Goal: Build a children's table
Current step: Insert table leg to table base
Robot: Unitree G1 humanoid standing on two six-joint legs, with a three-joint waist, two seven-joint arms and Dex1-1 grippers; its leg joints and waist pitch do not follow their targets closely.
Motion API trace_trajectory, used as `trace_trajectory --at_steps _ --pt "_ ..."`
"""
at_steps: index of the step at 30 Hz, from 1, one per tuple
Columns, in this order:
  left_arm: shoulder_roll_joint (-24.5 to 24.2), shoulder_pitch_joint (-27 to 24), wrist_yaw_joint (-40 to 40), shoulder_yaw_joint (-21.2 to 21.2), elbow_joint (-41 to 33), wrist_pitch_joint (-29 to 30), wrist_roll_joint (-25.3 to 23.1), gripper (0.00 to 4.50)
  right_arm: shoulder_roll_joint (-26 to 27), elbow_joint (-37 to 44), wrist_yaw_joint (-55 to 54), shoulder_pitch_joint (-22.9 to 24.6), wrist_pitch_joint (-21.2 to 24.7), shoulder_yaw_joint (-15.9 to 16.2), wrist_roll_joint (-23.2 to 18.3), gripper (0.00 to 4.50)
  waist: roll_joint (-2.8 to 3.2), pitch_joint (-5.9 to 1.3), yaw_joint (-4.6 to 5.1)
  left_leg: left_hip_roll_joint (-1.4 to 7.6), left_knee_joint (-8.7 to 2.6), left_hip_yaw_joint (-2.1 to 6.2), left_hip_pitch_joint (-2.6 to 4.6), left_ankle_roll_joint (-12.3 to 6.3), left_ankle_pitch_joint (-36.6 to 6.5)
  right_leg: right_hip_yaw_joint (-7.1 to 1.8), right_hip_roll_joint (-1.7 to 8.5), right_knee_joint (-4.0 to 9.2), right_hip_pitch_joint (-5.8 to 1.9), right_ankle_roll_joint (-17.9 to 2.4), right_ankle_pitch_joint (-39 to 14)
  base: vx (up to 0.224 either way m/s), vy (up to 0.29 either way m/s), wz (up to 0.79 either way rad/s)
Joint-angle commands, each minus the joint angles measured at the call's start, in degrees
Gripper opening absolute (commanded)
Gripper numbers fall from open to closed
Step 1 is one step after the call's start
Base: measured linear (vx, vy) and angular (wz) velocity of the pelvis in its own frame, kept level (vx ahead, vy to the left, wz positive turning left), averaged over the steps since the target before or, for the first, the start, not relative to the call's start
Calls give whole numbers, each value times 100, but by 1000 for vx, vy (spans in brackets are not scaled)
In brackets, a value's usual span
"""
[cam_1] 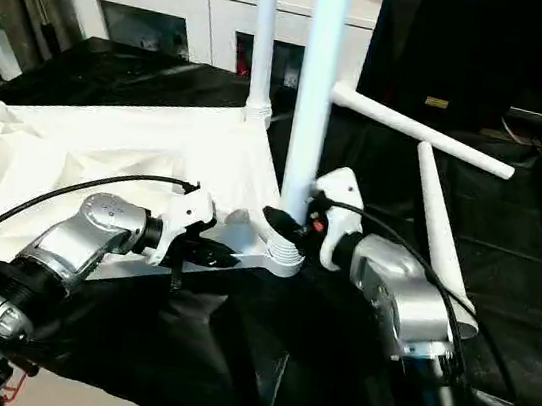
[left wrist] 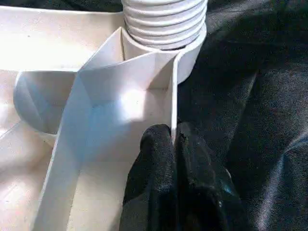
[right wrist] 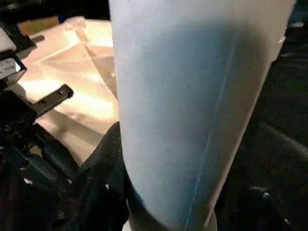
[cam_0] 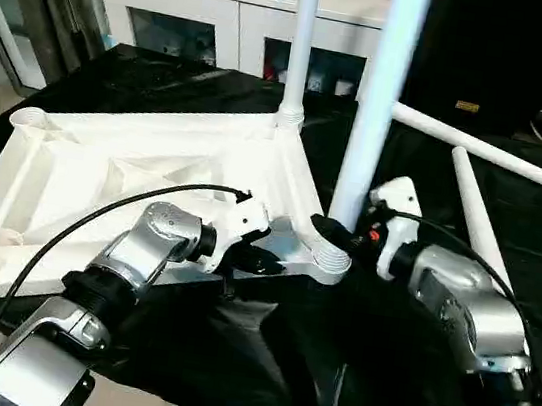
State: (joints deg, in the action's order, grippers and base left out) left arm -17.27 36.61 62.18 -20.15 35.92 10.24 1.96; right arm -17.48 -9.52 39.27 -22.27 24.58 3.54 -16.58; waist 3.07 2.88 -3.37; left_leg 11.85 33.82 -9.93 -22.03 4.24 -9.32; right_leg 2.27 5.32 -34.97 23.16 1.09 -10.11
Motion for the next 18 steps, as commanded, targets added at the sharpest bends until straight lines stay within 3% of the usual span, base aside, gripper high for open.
trace_trajectory --at_steps 1,3,4,5,8,9,10,12,18 --pt "-6 -33 -26 124 1 -17 35 0 55 -42 -2 269 -171 -93 -90 189 -87 -384 -30 34 -406 -20 75 -40 -1490 -132 192 459 -243 -1149 -1518 0 0 0" --pt "-3 -7 -43 137 44 -35 22 0 93 -99 -46 448 -370 -189 -107 189 -94 -390 -37 36 -407 -23 76 -59 -1488 -134 197 464 -247 -1166 -1478 0 0 0" --pt "-6 3 -46 141 58 -45 15 0 117 -120 -63 539 -437 -247 -125 189 -29 -387 -49 35 -415 -12 80 -49 -1526 -128 195 456 -242 -1180 -1485 0 0 0" --pt "-7 4 -47 141 60 -46 15 0 121 -122 -64 553 -445 -256 -129 188 -71 -381 -36 29 -416 -16 76 -50 -1584 -125 186 472 -246 -1170 -1523 0 0 0" --pt "-10 23 -55 142 86 -61 -3 0 155 -121 -59 717 -532 -341 -151 188 -71 -377 -41 30 -425 -14 83 -52 -1661 -123 189 488 -243 -1141 -1676 0 0 0" --pt "-13 35 -58 145 99 -65 -8 0 158 -99 -64 782 -555 -336 -138 188 -16 -376 -42 30 -430 -2 81 -37 -1677 -123 194 479 -245 -1141 -1693 0 0 0" --pt "-17 46 -53 147 106 -69 -11 0 161 -75 -67 841 -582 -321 -125 188 -21 -375 -40 32 -433 -5 84 -25 -1725 -123 190 495 -239 -1120 -1717 0 0 0" --pt "-22 65 -49 150 123 -80 -22 0 136 -34 -76 930 -649 -227 -43 188 -39 -377 -37 30 -439 0 77 -20 -1734 -121 183 492 -246 -1118 -1681 0 0 0" --pt "-20 123 0 117 191 -123 -66 0 8 -91 -46 799 -740 184 355 188 -2 -369 -26 27 -449 6 87 28 -1887 -116 181 507 -236 -1104 -1779 0 0 0"
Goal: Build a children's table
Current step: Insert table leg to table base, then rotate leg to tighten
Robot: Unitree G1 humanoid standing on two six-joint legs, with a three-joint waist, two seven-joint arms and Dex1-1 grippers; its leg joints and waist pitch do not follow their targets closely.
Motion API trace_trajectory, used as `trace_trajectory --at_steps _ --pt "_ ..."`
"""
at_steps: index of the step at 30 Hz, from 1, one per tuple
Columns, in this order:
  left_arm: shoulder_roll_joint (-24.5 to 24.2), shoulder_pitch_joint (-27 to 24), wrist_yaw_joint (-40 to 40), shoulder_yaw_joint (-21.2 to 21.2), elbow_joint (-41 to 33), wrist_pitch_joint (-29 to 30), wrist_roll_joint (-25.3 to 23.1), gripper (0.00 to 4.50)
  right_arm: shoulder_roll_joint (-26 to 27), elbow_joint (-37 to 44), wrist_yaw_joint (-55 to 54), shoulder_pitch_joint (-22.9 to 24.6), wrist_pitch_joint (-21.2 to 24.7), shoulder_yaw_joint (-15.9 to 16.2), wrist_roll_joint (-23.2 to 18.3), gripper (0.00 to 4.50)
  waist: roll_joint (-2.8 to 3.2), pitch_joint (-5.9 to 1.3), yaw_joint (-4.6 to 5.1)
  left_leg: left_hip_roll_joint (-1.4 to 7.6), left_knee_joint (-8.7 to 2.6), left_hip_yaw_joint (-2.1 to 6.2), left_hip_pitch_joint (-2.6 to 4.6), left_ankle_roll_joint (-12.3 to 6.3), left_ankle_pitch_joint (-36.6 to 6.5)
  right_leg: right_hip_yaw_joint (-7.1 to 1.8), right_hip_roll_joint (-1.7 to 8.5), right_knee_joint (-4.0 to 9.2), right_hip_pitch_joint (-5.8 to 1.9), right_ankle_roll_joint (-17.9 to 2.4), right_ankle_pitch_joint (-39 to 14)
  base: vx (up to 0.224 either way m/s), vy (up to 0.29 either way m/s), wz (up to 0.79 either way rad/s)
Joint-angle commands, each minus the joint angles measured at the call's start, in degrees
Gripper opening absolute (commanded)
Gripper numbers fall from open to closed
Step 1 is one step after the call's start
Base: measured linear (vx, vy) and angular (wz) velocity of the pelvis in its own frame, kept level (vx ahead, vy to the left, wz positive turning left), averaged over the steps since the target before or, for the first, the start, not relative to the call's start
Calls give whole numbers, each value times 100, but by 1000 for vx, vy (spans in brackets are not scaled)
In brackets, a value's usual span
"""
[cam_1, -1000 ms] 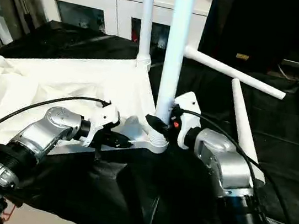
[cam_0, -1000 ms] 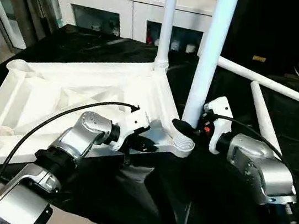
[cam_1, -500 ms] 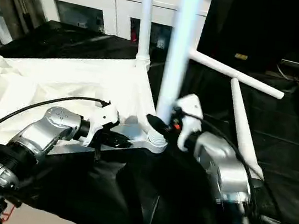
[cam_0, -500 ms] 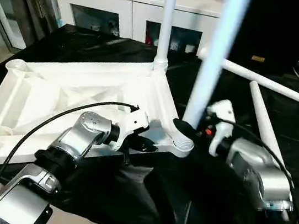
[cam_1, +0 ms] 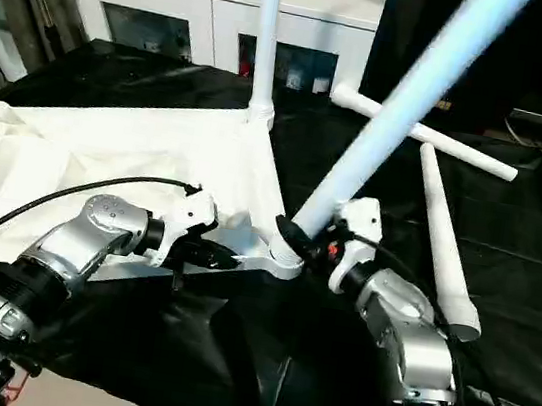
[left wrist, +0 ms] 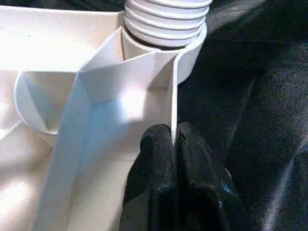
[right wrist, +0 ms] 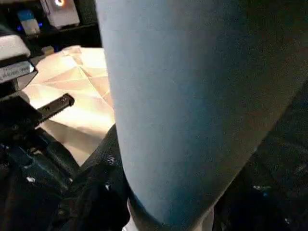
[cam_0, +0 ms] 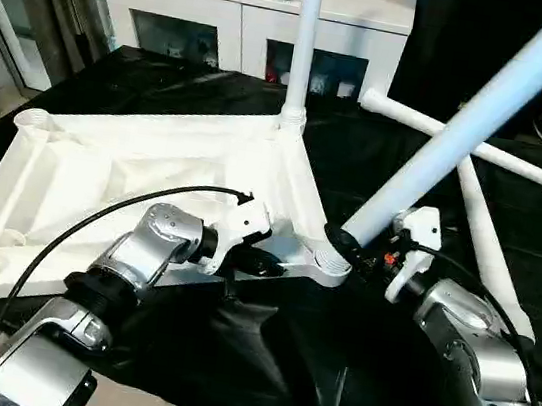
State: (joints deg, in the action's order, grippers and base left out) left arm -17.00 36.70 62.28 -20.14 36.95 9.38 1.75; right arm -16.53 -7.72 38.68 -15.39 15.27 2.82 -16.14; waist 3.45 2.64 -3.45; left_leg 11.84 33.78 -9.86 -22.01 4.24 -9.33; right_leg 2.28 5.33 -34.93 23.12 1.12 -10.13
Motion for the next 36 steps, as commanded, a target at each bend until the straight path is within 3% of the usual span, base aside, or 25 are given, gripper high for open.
trace_trajectory --at_steps 1,8,12,15,19,24,25,32,36 --pt "-48 121 2 105 96 -46 -54 0 -105 -312 29 44 201 316 370 188 -33 -344 -12 23 -449 4 76 37 -1883 -115 177 503 -237 -1097 -1790 0 0 0" --pt "-52 99 81 59 64 -41 -59 0 -200 -575 370 -407 429 599 455 188 -50 -328 33 28 -460 14 99 58 -2163 -113 179 533 -213 -1054 -2130 0 0 0" --pt "-70 49 166 37 -2 -26 -36 0 -236 -725 600 -607 524 711 447 188 -45 -334 52 31 -450 8 88 31 -2056 -117 179 515 -222 -1146 -1936 0 0 0" --pt "-103 -47 361 1 -186 20 38 0 -312 -958 1000 -803 493 871 445 188 -82 -349 50 35 -447 8 66 -14 -1895 -115 194 485 -248 -1206 -1774 0 0 0" --pt "-201 -132 553 -41 -430 72 84 0 -434 -1136 1486 -967 409 1007 454 188 -71 -365 47 48 -431 -4 68 -76 -1739 -117 183 454 -250 -1328 -1376 0 0 0" --pt "-308 -194 680 -69 -681 143 106 0 -591 -1159 1882 -985 274 1257 600 188 -79 -370 27 54 -422 -16 74 -139 -1625 -119 183 424 -266 -1447 -1099 0 0 0" --pt "-346 -204 722 -75 -769 158 112 0 -627 -1136 1987 -965 243 1310 612 188 -107 -370 14 61 -425 -10 75 -151 -1622 -115 192 412 -276 -1453 -1139 0 0 0" --pt "-569 -324 1082 -106 -1355 225 224 0 -859 -917 2531 -711 -202 1514 659 188 -97 -345 -17 80 -451 -15 95 -117 -1833 -132 193 453 -237 -1330 -1521 0 0 0" --pt "-582 -309 962 -65 -1480 365 182 0 -841 -805 2523 -594 -229 1521 642 188 -96 -337 -20 73 -457 -14 98 -85 -1877 -135 181 456 -222 -1322 -1575 0 0 0"
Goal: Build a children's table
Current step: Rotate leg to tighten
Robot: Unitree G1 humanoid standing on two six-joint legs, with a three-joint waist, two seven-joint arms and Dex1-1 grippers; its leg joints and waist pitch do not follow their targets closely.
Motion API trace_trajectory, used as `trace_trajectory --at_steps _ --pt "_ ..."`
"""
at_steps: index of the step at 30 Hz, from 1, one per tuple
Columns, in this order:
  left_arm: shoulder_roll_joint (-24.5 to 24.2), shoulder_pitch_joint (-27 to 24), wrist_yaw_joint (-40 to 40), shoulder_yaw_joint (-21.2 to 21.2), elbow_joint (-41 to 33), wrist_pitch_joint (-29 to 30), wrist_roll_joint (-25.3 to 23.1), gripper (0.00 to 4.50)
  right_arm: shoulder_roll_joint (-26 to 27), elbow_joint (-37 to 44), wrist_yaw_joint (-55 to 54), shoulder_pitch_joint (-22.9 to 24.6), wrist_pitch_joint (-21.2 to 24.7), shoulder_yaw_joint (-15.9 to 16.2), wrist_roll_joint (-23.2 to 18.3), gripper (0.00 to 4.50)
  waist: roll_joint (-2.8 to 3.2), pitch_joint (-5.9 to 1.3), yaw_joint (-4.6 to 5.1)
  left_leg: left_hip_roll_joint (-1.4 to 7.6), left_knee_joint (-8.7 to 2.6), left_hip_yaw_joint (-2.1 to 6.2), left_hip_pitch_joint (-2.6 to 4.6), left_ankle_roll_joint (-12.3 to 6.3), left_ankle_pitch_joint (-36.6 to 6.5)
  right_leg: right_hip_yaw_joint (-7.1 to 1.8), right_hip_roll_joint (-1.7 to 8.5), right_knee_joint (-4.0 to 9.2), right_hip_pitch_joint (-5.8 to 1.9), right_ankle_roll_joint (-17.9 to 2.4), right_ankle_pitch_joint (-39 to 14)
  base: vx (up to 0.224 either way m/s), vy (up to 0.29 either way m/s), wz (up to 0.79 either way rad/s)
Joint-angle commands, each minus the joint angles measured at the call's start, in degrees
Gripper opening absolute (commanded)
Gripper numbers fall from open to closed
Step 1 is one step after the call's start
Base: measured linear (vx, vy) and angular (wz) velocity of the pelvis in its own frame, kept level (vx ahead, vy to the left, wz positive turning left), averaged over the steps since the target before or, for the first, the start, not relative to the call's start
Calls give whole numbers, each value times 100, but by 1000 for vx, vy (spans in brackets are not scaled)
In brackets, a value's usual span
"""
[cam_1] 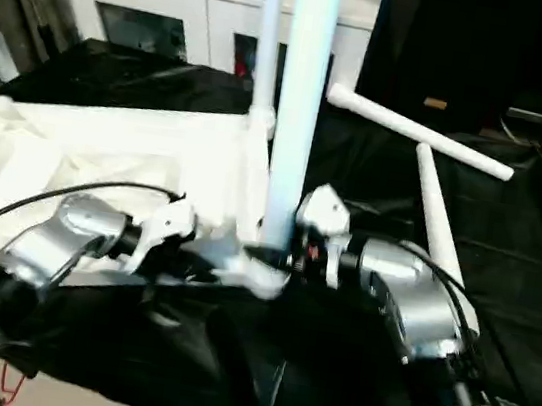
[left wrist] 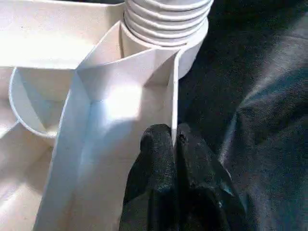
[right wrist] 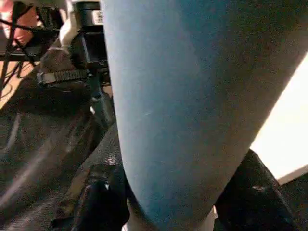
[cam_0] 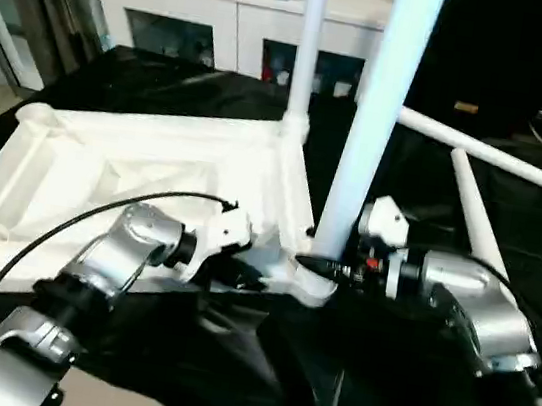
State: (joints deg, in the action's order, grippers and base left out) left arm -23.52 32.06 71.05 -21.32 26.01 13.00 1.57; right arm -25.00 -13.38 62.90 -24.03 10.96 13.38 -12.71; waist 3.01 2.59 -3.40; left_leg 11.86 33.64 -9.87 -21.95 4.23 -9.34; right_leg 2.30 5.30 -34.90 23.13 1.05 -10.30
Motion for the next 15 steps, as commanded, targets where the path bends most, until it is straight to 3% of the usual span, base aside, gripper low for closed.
trace_trajectory --at_steps 1,6,8,14,15 --pt "106 178 -16 89 -372 37 181 0 51 -247 39 293 201 446 291 188 -56 -332 -26 67 -444 -12 94 -73 -1900 -137 186 457 -227 -1310 -1595 0 0 0" --pt "375 298 -551 252 -174 187 108 0 418 -684 -821 260 111 219 474 188 -69 -313 -10 56 -454 -7 93 11 -2017 -133 195 485 -198 -1239 -1874 0 0 0" --pt "530 356 -839 322 -85 291 67 0 633 -1042 -1458 159 157 37 598 188 -66 -294 30 38 -468 8 109 106 -2222 -117 192 529 -178 -1086 -2310 0 0 0" --pt "1297 831 -2561 531 712 673 -298 0 1306 -2147 -3059 -318 408 -498 590 188 -67 -266 67 -14 -443 31 166 164 -2602 -71 188 669 -106 -753 -3191 0 0 0" --pt "1453 927 -2821 537 898 671 -350 0 1449 -2400 -3351 -439 478 -621 536 188 -36 -267 54 -13 -442 45 185 168 -2653 -61 193 686 -99 -723 -3256 0 0 0"
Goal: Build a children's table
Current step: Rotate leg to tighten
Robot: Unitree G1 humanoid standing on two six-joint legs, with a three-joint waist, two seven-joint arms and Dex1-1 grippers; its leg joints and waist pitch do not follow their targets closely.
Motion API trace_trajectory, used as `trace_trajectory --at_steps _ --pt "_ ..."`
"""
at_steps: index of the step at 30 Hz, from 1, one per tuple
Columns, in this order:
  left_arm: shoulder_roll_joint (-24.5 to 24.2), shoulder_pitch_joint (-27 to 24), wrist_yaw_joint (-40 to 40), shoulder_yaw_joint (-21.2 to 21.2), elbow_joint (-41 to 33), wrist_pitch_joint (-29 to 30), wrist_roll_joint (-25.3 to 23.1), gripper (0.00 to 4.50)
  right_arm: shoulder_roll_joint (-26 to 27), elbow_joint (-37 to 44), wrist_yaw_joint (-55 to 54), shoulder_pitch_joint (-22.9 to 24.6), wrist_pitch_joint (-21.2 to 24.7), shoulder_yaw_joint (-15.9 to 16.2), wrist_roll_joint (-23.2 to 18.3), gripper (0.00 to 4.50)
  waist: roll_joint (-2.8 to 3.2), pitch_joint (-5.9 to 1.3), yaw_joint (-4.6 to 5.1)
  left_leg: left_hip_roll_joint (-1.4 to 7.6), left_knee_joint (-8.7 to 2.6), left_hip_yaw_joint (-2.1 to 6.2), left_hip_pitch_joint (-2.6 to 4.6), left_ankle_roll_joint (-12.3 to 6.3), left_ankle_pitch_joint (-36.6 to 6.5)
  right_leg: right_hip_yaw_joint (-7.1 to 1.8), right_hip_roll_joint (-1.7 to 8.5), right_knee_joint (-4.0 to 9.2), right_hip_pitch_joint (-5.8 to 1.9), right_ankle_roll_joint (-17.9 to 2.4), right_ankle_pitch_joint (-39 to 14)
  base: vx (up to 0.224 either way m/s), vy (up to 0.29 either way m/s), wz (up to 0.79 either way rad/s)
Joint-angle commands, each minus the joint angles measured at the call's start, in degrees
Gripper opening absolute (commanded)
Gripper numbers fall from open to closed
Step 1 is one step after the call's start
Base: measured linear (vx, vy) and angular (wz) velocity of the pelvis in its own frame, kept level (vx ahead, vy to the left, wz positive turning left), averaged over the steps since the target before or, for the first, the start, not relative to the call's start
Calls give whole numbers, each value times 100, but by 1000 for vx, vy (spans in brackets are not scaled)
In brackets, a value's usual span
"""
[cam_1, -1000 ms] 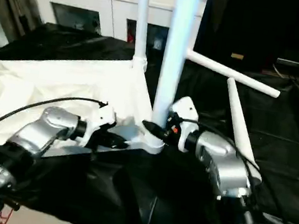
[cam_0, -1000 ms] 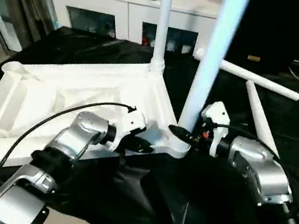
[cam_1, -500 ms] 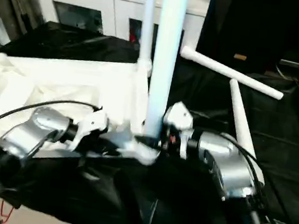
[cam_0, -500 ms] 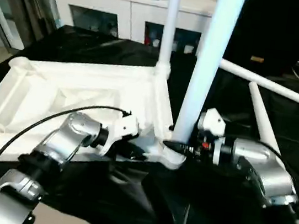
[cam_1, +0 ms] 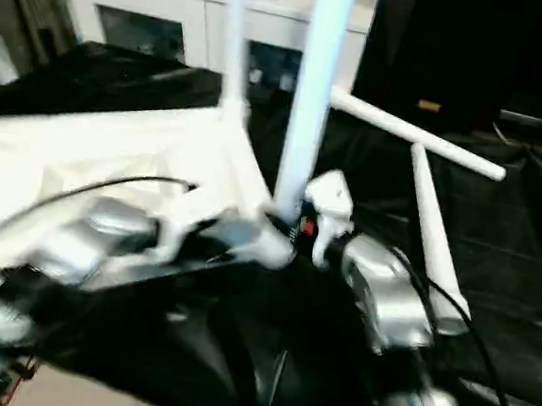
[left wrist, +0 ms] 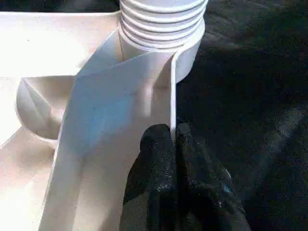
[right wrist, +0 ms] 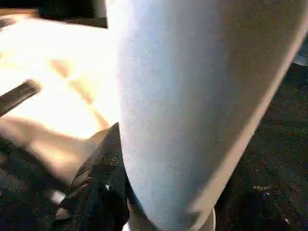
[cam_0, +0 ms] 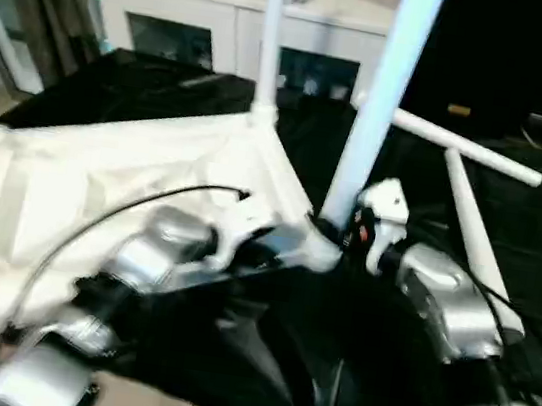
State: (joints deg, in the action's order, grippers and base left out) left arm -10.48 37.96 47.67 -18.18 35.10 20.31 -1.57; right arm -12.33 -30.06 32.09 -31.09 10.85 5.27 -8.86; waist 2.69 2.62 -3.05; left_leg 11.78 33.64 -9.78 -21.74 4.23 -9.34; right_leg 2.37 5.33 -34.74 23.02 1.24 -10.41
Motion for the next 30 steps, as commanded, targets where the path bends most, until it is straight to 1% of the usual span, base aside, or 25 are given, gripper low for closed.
trace_trajectory --at_steps 1,3,6,7,8,10,12,13,14,15,16,17,18,19,20,21,22,23,24,25,26,27,28,29,30 --pt "260 399 -632 214 118 -82 -70 0 290 -927 -478 176 546 85 118 188 -14 -264 31 -13 -433 35 189 169 -2740 -55 181 701 -55 -689 -3371 0 0 0" --pt "503 490 -867 182 359 -123 -128 0 453 -1247 -695 37 555 12 132 188 -4 -249 31 -13 -440 54 207 164 -2901 -8 186 754 -58 -614 -3543 0 0 0" --pt "690 535 -929 83 517 -147 -208 0 582 -1490 -751 -76 636 -6 173 188 42 -247 43 15 -513 99 233 151 -3147 72 181 812 -105 -560 -3403 0 0 0" --pt "709 560 -947 52 560 -158 -229 0 602 -1558 -771 -110 619 -2 201 188 66 -231 69 18 -545 111 259 151 -3366 128 170 845 -120 -539 -3402 0 0 0" --pt "709 560 -947 52 560 -158 -229 0 602 -1558 -771 -110 619 -2 201 188 74 -211 112 18 -552 125 321 151 -3646 217 159 917 -122 -479 -3447 0 0 0" --pt "739 609 -982 39 649 -183 -240 0 634 -1677 -785 -174 626 -5 235 188 121 -203 142 48 -607 172 357 179 -3979 285 165 933 -166 -445 -3325 0 0 0" --pt "763 665 -980 43 768 -233 -257 0 680 -1816 -787 -245 599 -41 260 188 134 -193 190 61 -650 197 389 197 -4234 325 166 943 -199 -475 -3161 0 0 0" --pt "764 677 -965 45 791 -246 -257 0 691 -1840 -776 -261 581 -32 281 188 139 -175 213 55 -664 185 412 173 -4354 376 160 971 -202 -465 -3184 0 0 0" --pt "768 688 -959 53 813 -259 -261 0 697 -1866 -770 -278 569 -20 300 188 129 -157 238 48 -670 186 433 169 -4480 459 164 1004 -209 -381 -3312 0 0 0" --pt "766 695 -953 57 823 -269 -263 0 697 -1880 -790 -296 602 6 332 188 150 -142 238 54 -677 191 457 185 -4578 498 174 1019 -204 -338 -3403 0 0 0" --pt "766 698 -951 59 828 -274 -264 0 695 -1890 -811 -306 619 20 353 188 145 -119 258 62 -687 179 487 170 -4735 589 142 1048 -217 -239 -3538 0 0 0" --pt "771 711 -928 77 856 -299 -268 0 698 -1940 -798 -337 543 39 395 188 183 -128 248 106 -749 175 452 168 -4844 610 149 951 -308 -220 -3459 0 0 0" --pt "772 713 -911 84 861 -323 -267 0 701 -1942 -794 -348 515 35 398 188 196 -136 242 142 -816 178 395 185 -4918 580 151 850 -374 -237 -3332 0 0 0" --pt "773 715 -898 89 867 -343 -268 0 706 -1946 -786 -356 493 25 400 223 189 -167 166 210 -943 174 291 242 -4989 403 185 583 -469 -336 -2980 0 0 0" --pt "774 716 -892 91 870 -355 -268 0 710 -1946 -787 -361 491 17 404 244 101 -140 159 72 -763 92 517 279 -4818 393 221 908 -143 -386 -3498 0 0 0" --pt "777 721 -874 98 884 -362 -255 0 711 -1962 -794 -374 460 5 422 258 40 -107 206 -41 -554 67 654 201 -4552 523 250 1147 27 -248 -4137 0 0 0" --pt "775 714 -837 106 863 -367 -233 0 710 -1957 -754 -398 403 -16 415 267 1 -85 258 -200 -183 33 716 66 -3743 809 321 1440 69 121 -4998 0 0 0" --pt "775 714 -811 112 860 -379 -217 0 713 -1966 -721 -421 356 -40 417 279 111 -80 306 -120 -204 86 620 17 -3503 1068 337 1504 -134 312 -4771 0 0 0" --pt "774 708 -777 126 848 -391 -191 0 713 -1954 -690 -441 296 -63 409 279 180 -75 359 -9 -387 170 393 34 -3740 1151 283 1300 -387 374 -4333 58 40 -26" --pt "775 706 -758 137 846 -402 -178 0 717 -1951 -669 -456 257 -83 411 302 343 -104 87 387 -1119 306 -390 219 -5025 575 237 -401 -1118 -142 -2058 58 40 -26" --pt "776 704 -749 150 841 -406 -166 0 716 -1941 -662 -463 228 -92 418 308 387 -149 -256 352 -1302 0 -36 186 -5234 363 54 -387 -630 -382 -1015 77 2 6" --pt "768 697 -712 173 818 -422 -145 0 710 -1894 -642 -480 176 -125 397 314 -41 -255 70 149 -838 37 414 -78 -4359 99 206 -5 -373 -340 -1680 99 -118 17" --pt "766 696 -700 180 810 -425 -141 0 707 -1878 -636 -486 164 -139 385 325 -138 -220 -108 -93 -156 88 473 -39 -2387 -50 738 781 -89 -571 -4094 99 -118 17" --pt "766 696 -700 180 810 -425 -141 0 707 -1878 -636 -486 164 -139 385 325 -181 -293 -255 13 -249 145 54 -322 -899 -175 793 716 -407 -585 -4049 102 -119 -15" --pt "760 689 -661 179 790 -454 -132 0 700 -1851 -612 -494 142 -161 358 340 -116 -385 -310 36 -361 135 -52 -359 -178 -76 632 553 -505 -637 -3045 78 -49 -20"
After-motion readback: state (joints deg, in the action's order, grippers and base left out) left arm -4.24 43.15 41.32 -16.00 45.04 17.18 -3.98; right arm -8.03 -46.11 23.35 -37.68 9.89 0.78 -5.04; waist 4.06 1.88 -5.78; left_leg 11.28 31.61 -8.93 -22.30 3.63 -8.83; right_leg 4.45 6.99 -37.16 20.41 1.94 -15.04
